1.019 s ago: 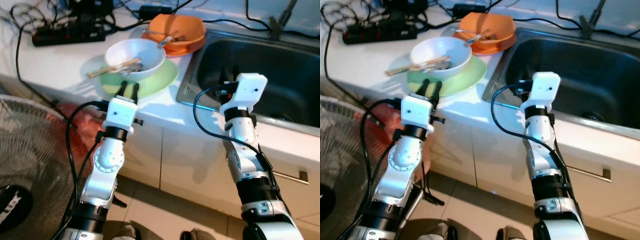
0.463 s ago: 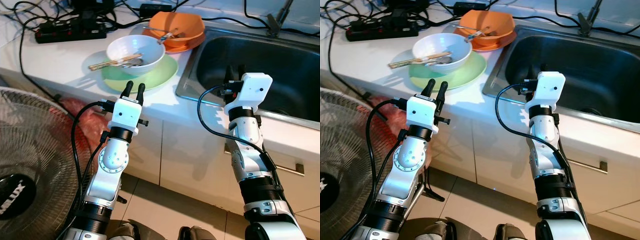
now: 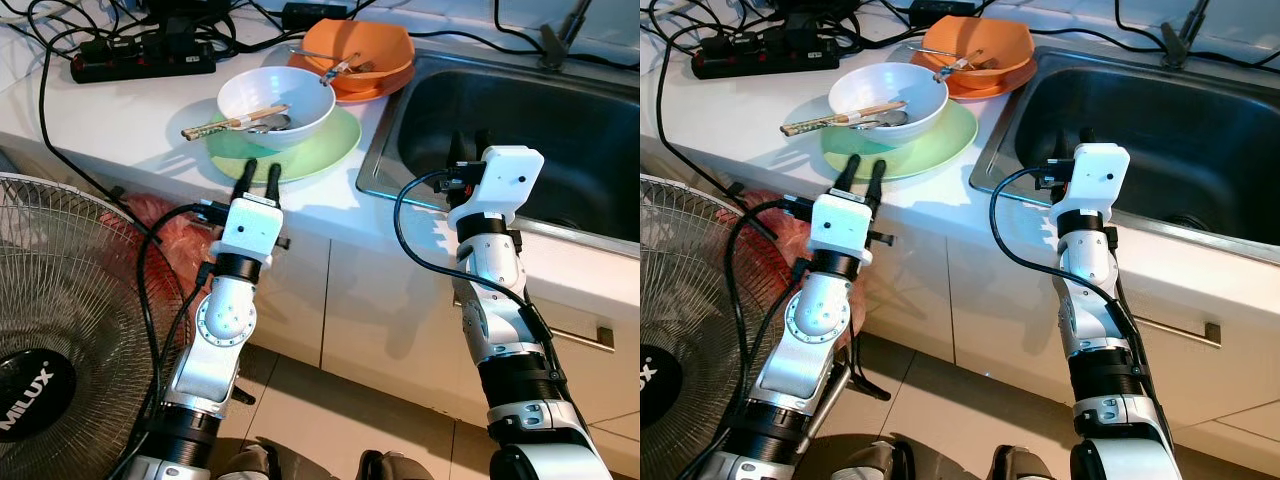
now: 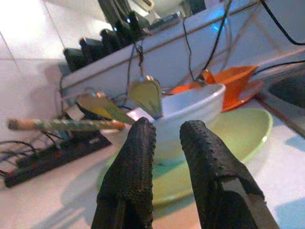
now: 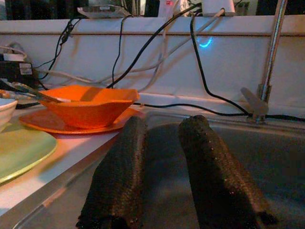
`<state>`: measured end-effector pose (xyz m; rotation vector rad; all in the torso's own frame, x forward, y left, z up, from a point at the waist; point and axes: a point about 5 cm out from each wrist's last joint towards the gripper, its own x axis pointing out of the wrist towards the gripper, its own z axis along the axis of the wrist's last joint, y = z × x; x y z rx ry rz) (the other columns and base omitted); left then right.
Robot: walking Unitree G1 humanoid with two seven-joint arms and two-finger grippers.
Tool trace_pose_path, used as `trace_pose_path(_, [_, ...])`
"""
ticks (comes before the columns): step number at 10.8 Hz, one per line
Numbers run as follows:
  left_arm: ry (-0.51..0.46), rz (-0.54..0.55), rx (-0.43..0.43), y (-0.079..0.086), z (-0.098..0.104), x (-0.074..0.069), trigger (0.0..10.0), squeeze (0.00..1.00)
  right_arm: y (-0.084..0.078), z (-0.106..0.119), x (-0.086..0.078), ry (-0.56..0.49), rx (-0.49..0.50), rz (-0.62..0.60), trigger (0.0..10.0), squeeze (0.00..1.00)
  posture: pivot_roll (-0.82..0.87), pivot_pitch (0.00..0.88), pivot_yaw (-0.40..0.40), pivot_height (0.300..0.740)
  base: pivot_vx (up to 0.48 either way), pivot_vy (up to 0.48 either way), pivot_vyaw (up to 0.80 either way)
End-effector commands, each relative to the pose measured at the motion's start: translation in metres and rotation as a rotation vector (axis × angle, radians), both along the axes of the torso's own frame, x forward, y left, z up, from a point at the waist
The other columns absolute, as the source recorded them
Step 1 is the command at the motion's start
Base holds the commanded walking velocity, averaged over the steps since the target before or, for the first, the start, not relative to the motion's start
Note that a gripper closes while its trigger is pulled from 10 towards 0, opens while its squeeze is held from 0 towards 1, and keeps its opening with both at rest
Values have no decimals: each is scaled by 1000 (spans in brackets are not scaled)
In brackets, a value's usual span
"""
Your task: Kitchen organization
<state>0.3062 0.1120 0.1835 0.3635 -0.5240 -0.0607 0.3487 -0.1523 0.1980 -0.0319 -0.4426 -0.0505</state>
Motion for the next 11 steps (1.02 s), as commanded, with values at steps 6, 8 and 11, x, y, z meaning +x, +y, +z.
trace_pose_path(6, [-58,12,102,-5,6,1,10000,0,2,-3,0,14,2,3,10000,0,20,136,17,740,0,0,0])
trace_pose_path(8, [-100,20,156,-7,13,2,10000,0,2,-4,0,14,2,4,10000,0,20,125,21,740,0,0,0])
trace_pose_path(11, [-105,37,109,-4,16,9,10000,0,3,-3,0,12,0,7,10000,0,19,123,20,740,0,0,0])
